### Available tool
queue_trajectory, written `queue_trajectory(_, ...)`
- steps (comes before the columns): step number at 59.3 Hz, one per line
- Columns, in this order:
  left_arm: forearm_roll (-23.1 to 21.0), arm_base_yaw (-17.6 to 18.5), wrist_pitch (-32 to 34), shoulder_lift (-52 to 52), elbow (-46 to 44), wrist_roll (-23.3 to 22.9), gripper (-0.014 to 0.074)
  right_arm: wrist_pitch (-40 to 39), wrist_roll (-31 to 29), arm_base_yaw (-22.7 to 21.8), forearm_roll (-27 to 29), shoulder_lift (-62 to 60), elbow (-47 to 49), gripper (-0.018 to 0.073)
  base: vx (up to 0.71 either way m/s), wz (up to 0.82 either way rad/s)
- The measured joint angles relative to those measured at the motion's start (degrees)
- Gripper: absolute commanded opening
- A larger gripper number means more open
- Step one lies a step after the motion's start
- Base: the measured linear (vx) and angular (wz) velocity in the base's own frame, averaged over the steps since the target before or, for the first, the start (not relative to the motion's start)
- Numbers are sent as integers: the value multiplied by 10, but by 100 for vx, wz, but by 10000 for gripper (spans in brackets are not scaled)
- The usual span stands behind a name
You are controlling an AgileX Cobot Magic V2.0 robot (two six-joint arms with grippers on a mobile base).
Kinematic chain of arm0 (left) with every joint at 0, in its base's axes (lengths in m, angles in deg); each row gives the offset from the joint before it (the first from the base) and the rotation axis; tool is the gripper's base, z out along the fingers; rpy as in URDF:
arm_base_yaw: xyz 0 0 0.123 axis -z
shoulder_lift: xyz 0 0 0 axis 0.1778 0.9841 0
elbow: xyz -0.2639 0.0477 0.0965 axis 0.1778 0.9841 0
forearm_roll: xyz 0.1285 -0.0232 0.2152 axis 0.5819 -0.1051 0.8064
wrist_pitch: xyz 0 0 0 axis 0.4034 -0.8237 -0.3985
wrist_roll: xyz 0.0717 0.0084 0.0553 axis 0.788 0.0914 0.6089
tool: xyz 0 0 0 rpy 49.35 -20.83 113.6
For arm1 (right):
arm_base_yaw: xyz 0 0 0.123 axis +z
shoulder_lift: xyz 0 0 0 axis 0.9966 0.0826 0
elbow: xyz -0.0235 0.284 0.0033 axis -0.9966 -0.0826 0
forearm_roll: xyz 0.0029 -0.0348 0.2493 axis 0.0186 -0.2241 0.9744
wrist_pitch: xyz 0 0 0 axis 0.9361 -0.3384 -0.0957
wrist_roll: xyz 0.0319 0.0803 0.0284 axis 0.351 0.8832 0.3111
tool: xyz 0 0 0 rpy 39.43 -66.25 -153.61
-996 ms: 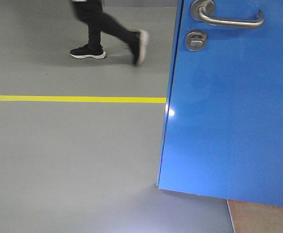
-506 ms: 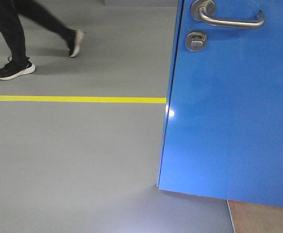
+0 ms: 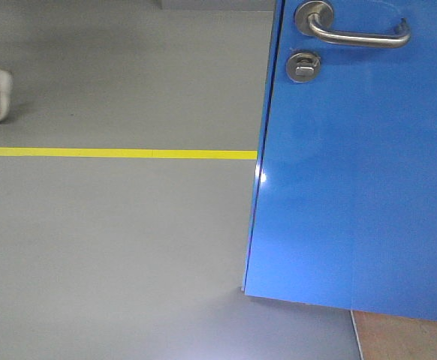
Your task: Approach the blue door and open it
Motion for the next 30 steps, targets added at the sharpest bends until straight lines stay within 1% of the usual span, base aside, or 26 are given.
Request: queue_trajectory(30,0,0,0,0,0,0,73,0,-1,0,0,0,0,1,0,0)
